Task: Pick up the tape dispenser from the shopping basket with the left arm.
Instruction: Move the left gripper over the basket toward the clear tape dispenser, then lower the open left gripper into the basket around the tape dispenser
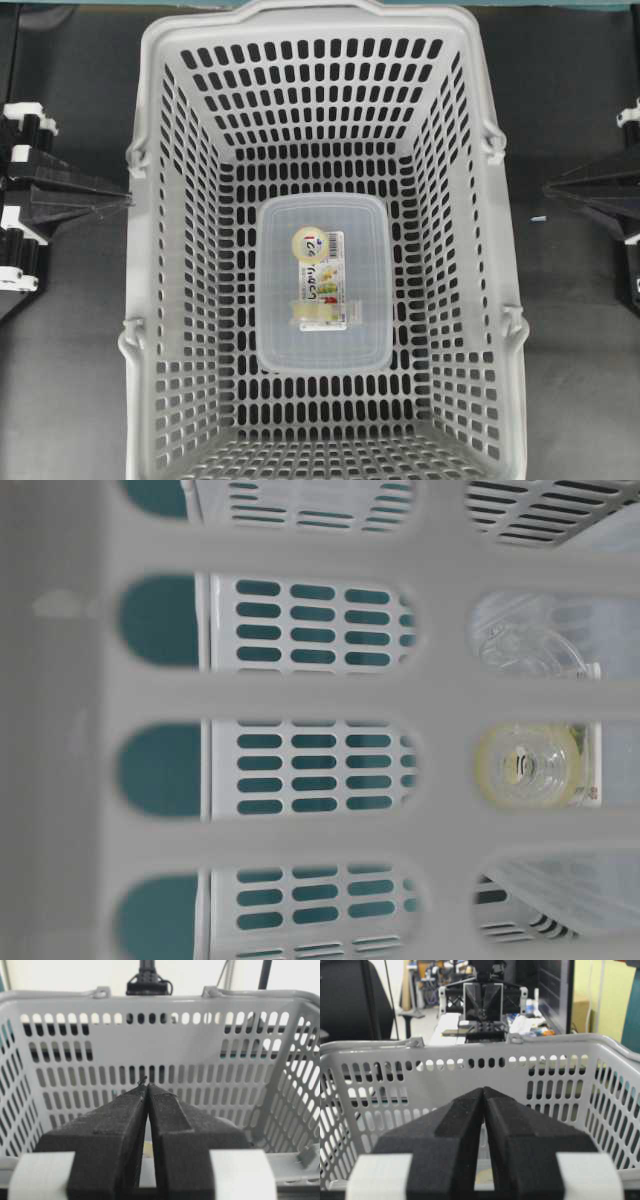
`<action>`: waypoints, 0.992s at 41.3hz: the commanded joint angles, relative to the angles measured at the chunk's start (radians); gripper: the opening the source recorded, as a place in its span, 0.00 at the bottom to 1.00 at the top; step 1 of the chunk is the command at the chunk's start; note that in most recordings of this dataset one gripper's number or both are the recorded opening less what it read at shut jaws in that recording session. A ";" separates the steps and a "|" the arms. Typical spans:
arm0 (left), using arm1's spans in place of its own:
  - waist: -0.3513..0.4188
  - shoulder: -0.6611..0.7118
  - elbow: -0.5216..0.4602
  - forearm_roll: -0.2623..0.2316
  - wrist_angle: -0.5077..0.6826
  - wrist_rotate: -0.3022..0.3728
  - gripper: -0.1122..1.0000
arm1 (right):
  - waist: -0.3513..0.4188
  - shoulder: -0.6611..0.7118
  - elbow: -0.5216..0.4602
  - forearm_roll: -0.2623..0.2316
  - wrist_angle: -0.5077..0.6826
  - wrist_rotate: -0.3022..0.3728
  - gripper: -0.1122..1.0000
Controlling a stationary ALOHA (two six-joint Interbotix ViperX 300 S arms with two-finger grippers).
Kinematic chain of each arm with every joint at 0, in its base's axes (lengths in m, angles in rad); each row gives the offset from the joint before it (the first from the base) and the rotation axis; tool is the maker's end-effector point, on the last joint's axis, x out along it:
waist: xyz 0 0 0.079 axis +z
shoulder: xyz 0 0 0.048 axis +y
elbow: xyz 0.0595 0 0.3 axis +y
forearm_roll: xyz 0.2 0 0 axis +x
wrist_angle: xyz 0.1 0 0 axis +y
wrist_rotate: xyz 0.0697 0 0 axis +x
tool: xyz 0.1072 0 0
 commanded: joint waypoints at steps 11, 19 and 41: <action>-0.037 0.074 -0.337 0.041 0.479 -0.017 0.10 | -0.011 0.003 -0.028 0.020 0.087 0.026 0.10; -0.078 0.183 -0.485 0.041 0.653 -0.017 0.10 | -0.011 0.003 -0.031 0.020 0.117 0.044 0.10; -0.127 0.584 -0.795 0.041 0.848 -0.025 0.10 | -0.011 0.002 -0.031 0.020 0.138 0.048 0.23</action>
